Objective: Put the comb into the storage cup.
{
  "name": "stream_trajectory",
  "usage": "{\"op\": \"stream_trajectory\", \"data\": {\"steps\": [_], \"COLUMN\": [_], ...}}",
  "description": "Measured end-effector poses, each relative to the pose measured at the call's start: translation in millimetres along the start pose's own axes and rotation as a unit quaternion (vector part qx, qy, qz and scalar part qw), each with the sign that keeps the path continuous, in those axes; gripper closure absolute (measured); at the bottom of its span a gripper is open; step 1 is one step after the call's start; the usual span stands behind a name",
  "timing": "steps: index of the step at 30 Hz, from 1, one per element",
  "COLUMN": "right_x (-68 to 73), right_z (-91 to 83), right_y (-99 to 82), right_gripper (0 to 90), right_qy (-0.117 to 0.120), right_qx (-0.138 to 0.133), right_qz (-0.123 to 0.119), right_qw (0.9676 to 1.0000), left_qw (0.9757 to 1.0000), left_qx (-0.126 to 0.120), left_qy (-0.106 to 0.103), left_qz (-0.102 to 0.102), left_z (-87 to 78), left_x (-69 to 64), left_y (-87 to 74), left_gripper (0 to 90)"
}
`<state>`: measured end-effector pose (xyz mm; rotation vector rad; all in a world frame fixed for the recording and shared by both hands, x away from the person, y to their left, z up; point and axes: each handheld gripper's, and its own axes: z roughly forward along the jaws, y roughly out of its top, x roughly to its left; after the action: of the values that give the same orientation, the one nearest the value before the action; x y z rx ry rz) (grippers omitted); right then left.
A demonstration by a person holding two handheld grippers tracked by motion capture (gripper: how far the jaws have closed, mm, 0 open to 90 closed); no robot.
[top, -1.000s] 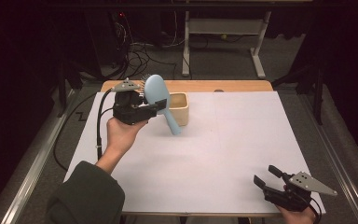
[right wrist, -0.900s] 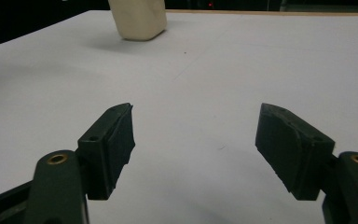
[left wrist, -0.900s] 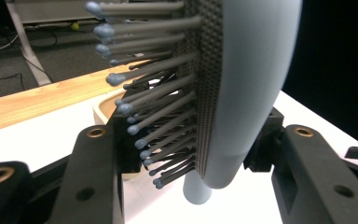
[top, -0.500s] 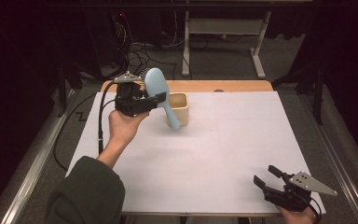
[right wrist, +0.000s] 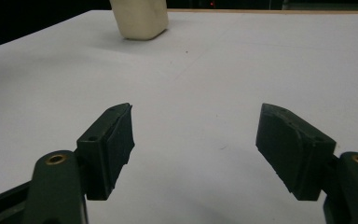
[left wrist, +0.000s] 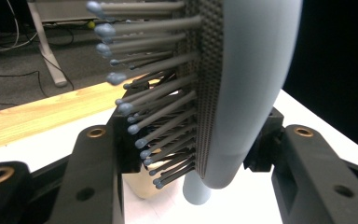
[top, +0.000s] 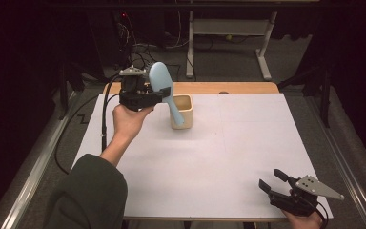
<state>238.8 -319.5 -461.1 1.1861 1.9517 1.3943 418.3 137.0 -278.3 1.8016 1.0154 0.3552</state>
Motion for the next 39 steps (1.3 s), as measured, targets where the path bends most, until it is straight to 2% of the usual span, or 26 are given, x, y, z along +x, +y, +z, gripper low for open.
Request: {"op": "stream_trajectory", "data": {"steps": [14, 21, 32, 39], "right_x": [-0.8, -1.5, -1.9, -2.1], "right_z": [0.0, -0.6, -0.7, -0.6], "right_y": [-0.5, -0.9, -1.1, -1.1], "right_gripper": [28.2, 28.2, 28.1, 28.1], "right_qy": [0.002, 0.005, 0.008, 0.009], "right_qx": [-0.001, -0.001, -0.002, -0.002], "right_qz": [0.001, 0.005, 0.011, 0.010], "right_qw": [1.0000, 1.0000, 0.9999, 0.9999], "left_qw": [0.9998, 0.9995, 0.9986, 0.9981], "left_qx": [-0.003, -0.008, -0.004, -0.008], "left_qy": [0.019, 0.029, 0.048, 0.055], "left_qz": [0.003, -0.011, -0.021, -0.026], "left_z": [6.7, 14.4, 26.9, 34.4], "left_x": [3.1, 8.4, 16.0, 15.7], "left_y": [22.1, 26.6, 27.1, 31.0], "left_gripper": [51.5, 51.4, 51.2, 51.2]}}
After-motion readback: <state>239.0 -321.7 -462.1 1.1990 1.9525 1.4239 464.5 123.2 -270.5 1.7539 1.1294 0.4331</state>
